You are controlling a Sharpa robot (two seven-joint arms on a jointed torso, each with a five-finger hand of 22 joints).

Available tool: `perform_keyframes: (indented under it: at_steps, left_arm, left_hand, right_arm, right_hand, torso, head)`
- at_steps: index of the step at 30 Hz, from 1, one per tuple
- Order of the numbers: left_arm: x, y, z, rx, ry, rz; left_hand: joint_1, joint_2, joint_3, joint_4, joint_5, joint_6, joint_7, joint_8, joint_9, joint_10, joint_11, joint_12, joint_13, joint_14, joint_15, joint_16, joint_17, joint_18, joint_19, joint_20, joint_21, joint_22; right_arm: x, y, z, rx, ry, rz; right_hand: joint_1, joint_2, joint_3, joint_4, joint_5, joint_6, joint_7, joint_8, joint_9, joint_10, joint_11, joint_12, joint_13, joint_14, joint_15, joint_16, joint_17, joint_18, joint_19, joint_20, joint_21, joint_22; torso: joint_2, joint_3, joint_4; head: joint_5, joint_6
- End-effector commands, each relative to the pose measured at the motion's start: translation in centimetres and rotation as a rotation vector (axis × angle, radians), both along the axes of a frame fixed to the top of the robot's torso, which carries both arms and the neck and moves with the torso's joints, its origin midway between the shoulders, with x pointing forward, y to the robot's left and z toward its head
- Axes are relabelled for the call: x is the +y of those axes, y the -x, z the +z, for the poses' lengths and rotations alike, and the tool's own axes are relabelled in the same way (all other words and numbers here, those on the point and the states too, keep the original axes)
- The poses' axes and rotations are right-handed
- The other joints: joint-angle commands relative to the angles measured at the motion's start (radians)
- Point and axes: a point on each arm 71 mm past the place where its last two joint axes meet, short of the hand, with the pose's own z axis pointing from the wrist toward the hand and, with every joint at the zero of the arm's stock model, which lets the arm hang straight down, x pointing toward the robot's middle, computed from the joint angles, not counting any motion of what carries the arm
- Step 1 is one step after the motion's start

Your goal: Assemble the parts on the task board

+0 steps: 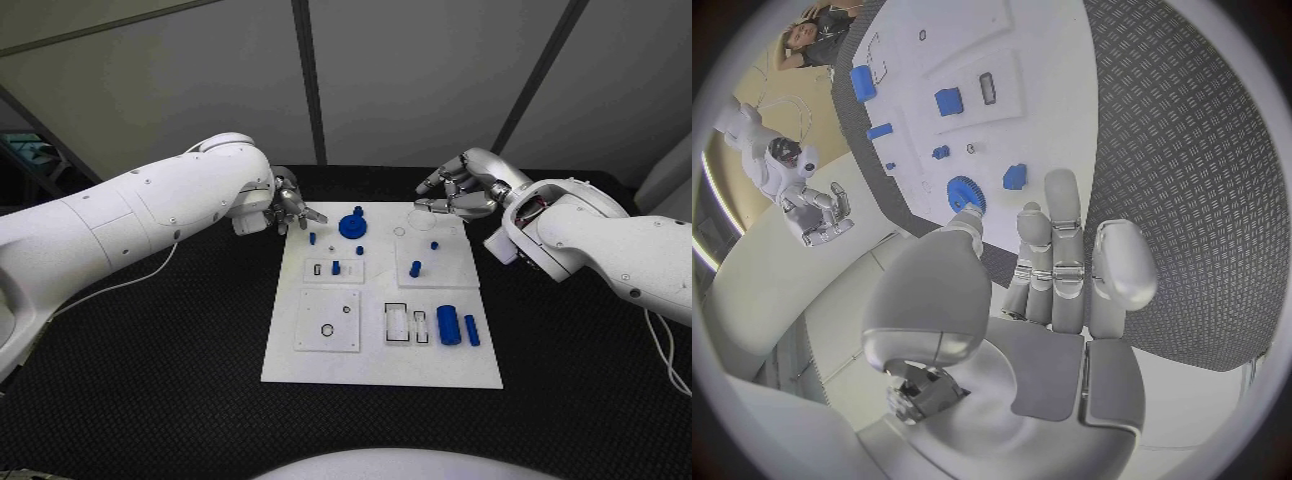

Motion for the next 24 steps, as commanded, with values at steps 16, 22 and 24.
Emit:
perform_keyframes:
  at_steps: [16,22,24]
  left_arm:
    - [-0.40,0.42,-0.56,0.077,-0.033,-0.065]
    - [-0.35,0.45,-0.81,0.089,-0.040,-0.066]
    - [-0.31,0.43,-0.91,0.091,-0.041,-0.063]
  left_hand:
    - [0.029,0.025,-0.009,-0.004,0.002,0.020,-0.005,0.007,-0.014,0.016,-0.004,0.011,0.003,0.013,-0.003,0.007,0.001,-0.039,0.012,-0.004,0.012,0.012]
    - [0.038,0.034,-0.009,-0.006,0.002,0.024,-0.006,0.007,-0.019,0.018,-0.005,0.012,0.002,0.013,-0.004,0.007,0.001,-0.039,0.013,-0.005,0.012,0.014]
    - [0.043,0.039,-0.009,-0.008,0.003,0.025,-0.006,0.006,-0.022,0.019,-0.006,0.012,0.001,0.013,-0.004,0.007,0.001,-0.039,0.013,-0.005,0.013,0.015]
  right_arm:
    - [0.23,-0.01,0.09,-0.001,-0.003,0.010]
    - [0.27,0.00,0.09,0.000,-0.002,0.011]
    - [0.30,0.01,0.09,0.000,-0.003,0.012]
  right_hand:
    - [-0.007,0.000,-0.001,0.003,0.007,0.002,-0.004,0.006,-0.001,0.000,-0.007,-0.003,0.000,0.057,-0.005,-0.006,0.070,0.019,-0.006,-0.001,-0.002,-0.001]
    - [-0.007,0.000,-0.001,0.003,0.007,0.002,-0.004,0.006,-0.001,0.000,-0.007,-0.003,0.000,0.057,-0.005,-0.006,0.070,0.019,-0.006,-0.001,-0.002,-0.001]
    - [-0.007,0.000,-0.001,0.003,0.007,0.002,-0.004,0.006,-0.001,0.000,-0.007,-0.003,0.000,0.057,-0.005,-0.006,0.070,0.019,-0.006,-0.001,-0.002,-0.001]
  torso:
    - [-0.001,0.0010,0.0007]
    - [-0.001,0.0010,0.0019]
    - [-0.001,0.0012,0.0009]
  head:
    - [-0.002,-0.004]
    - [-0.003,-0.005]
    - [-0.002,-0.005]
